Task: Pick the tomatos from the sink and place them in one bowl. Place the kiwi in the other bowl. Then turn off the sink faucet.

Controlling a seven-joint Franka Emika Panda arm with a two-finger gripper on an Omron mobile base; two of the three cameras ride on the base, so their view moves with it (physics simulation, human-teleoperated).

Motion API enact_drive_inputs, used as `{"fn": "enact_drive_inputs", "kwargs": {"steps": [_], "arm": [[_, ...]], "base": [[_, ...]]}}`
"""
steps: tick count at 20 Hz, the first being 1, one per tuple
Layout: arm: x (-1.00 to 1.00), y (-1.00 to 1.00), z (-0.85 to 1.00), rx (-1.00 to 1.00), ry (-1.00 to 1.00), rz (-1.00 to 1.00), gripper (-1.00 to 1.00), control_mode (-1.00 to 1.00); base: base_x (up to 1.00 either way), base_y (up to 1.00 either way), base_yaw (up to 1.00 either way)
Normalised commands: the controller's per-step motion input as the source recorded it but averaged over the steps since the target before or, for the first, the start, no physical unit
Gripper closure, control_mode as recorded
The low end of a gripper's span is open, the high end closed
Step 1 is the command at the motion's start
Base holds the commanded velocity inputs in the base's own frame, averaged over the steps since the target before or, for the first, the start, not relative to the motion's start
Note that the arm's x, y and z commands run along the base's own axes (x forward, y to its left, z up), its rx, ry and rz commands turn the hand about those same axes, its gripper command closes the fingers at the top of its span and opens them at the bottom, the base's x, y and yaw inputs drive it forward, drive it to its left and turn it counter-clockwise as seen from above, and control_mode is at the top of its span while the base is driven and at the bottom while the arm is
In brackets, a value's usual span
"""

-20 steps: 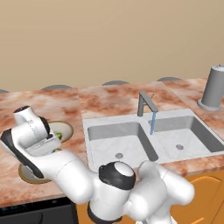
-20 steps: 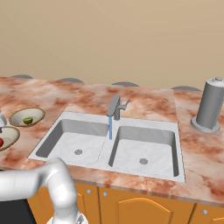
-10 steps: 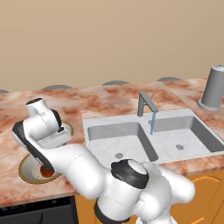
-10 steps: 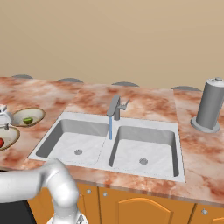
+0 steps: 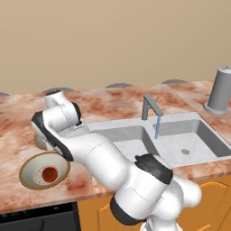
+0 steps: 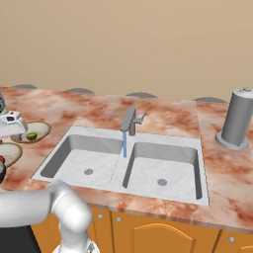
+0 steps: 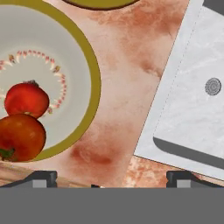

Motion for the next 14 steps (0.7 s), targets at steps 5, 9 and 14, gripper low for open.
{"fn": "enact_drive_inputs", "kwargs": {"steps": [5, 9, 14], "arm": [[0.0, -0.61, 0.21, 0.02, -0.05, 0.0, -1.0, -1.0], [0.0, -0.62, 0.07, 0.01, -0.06, 0.0, -1.0, -1.0], [-0.06, -0.68, -0.09, 0.03, -0.06, 0.0, -1.0, -1.0]], "base": [[0.0, 0.0, 0.0], [0.0, 0.0, 0.0], [0.0, 0.0, 0.0]]}}
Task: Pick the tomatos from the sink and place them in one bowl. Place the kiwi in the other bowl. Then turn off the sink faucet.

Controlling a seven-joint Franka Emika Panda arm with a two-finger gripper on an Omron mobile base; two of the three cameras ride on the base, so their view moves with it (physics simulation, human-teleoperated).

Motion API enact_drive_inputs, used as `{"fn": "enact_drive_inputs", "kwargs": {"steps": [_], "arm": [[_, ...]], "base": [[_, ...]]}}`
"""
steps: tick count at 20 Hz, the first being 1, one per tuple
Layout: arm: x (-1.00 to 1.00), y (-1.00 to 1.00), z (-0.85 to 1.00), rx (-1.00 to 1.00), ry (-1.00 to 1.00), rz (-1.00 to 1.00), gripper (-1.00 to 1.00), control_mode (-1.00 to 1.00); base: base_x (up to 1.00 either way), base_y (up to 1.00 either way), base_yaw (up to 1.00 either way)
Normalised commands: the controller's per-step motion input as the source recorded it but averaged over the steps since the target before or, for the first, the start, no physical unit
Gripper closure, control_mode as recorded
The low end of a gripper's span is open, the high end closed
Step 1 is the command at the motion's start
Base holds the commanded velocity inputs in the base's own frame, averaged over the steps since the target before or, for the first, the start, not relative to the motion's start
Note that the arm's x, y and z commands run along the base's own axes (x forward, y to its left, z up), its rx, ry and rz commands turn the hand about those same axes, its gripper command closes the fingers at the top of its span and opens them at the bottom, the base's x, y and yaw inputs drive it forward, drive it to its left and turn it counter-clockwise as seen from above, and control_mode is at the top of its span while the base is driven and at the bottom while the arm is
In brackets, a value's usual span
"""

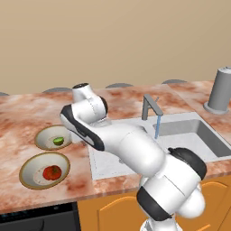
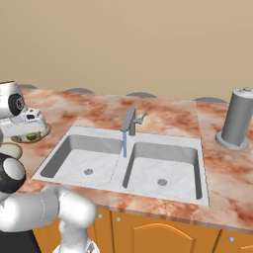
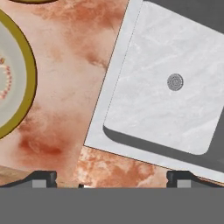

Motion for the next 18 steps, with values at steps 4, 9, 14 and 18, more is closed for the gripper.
{"fn": "enact_drive_inputs", "kwargs": {"steps": [4, 9, 14, 18], "arm": [[-0.13, -0.85, -0.08, 0.11, -0.09, 0.0, -1.0, -1.0], [-0.22, -0.88, 0.0, 0.15, -0.06, 0.0, -1.0, -1.0], [-0.29, -0.81, -0.04, 0.14, -0.01, 0.01, -1.0, -1.0], [-0.27, -0.78, -0.08, 0.12, 0.0, 0.01, -1.0, -1.0]], "base": [[0.0, 0.0, 0.0], [0.0, 0.0, 0.0], [0.0, 0.0, 0.0], [0.0, 0.0, 0.0]]}}
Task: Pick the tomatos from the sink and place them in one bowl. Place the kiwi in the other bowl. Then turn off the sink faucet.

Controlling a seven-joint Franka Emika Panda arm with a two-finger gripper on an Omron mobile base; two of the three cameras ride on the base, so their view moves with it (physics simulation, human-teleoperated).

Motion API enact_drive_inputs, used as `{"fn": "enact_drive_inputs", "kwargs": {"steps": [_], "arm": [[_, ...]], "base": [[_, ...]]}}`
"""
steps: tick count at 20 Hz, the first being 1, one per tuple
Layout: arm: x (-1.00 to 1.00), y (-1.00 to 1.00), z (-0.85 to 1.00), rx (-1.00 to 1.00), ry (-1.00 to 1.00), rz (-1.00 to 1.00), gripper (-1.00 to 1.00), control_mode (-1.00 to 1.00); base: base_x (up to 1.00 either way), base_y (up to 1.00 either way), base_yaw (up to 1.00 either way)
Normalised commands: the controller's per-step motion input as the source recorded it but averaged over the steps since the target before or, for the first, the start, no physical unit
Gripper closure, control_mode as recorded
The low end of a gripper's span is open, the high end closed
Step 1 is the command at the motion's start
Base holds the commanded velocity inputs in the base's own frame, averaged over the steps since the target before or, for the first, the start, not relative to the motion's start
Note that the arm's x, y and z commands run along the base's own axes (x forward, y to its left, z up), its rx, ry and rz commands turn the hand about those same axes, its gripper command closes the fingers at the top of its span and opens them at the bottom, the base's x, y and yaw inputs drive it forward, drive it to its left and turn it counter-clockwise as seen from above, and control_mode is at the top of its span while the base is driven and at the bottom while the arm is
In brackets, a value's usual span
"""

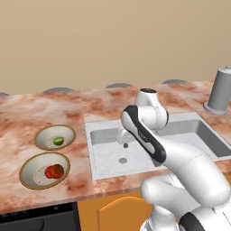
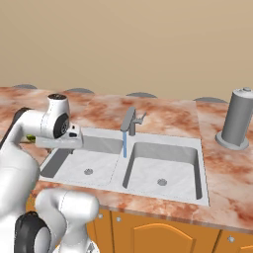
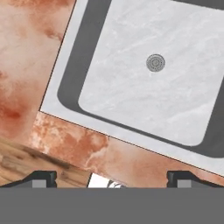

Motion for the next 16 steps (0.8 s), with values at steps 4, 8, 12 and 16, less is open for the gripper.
{"fn": "enact_drive_inputs", "kwargs": {"steps": [4, 8, 12, 16], "arm": [[-0.24, -0.83, -0.1, 0.12, 0.0, 0.01, -1.0, -1.0], [-0.14, -0.85, -0.13, 0.11, 0.0, 0.0, -1.0, -1.0], [-0.02, -0.83, -0.17, 0.11, 0.0, 0.0, -1.0, -1.0], [0.0, -0.57, -0.1, 0.07, 0.0, -0.01, -1.0, -1.0]], "base": [[0.0, 0.0, 0.0], [0.0, 0.0, 0.0], [0.0, 0.0, 0.0], [0.0, 0.0, 0.0]]}}
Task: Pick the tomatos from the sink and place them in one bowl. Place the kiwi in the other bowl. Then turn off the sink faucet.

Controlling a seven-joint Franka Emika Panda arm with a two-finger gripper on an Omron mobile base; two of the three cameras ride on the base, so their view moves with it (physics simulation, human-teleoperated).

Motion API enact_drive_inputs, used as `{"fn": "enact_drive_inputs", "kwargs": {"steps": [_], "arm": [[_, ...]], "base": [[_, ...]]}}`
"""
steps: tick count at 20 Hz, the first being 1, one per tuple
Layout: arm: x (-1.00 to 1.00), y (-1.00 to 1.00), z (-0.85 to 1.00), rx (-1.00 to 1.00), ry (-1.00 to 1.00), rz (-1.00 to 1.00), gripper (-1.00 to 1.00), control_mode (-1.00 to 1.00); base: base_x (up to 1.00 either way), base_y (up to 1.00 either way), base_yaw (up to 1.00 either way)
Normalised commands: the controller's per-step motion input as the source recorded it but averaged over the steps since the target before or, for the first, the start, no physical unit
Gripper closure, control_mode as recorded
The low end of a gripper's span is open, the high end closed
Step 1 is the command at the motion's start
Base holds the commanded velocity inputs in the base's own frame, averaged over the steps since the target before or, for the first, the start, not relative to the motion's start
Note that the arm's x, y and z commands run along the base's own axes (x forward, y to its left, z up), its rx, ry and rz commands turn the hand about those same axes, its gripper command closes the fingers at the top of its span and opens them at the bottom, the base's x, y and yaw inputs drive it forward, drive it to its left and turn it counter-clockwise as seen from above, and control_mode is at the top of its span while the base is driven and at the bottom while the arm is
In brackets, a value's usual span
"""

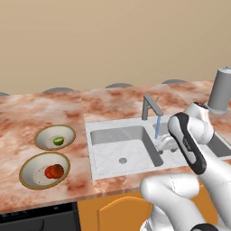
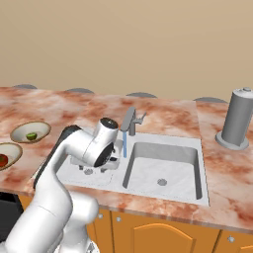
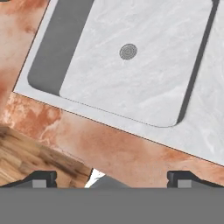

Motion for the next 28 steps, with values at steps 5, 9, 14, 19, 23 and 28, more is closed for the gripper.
{"fn": "enact_drive_inputs", "kwargs": {"steps": [5, 9, 14, 19, 23, 28], "arm": [[0.04, -0.46, -0.07, 0.02, 0.0, 0.0, -1.0, -1.0], [0.14, -0.65, -0.21, 0.05, -0.08, 0.06, -1.0, -1.0], [0.21, -0.65, -0.14, 0.06, -0.19, 0.18, -1.0, -1.0], [0.19, -0.39, -0.1, 0.07, -0.31, 0.3, -1.0, -1.0], [0.32, -0.25, 0.0, 0.07, -0.31, 0.31, -1.0, -1.0], [0.53, -0.26, 0.01, 0.07, -0.23, 0.32, -1.0, -1.0]], "base": [[0.0, 0.0, 0.0], [0.0, 0.0, 0.0], [0.0, 0.0, 0.0], [0.0, 0.0, 0.0], [0.0, 0.0, 0.0], [0.0, 0.0, 0.0]]}}
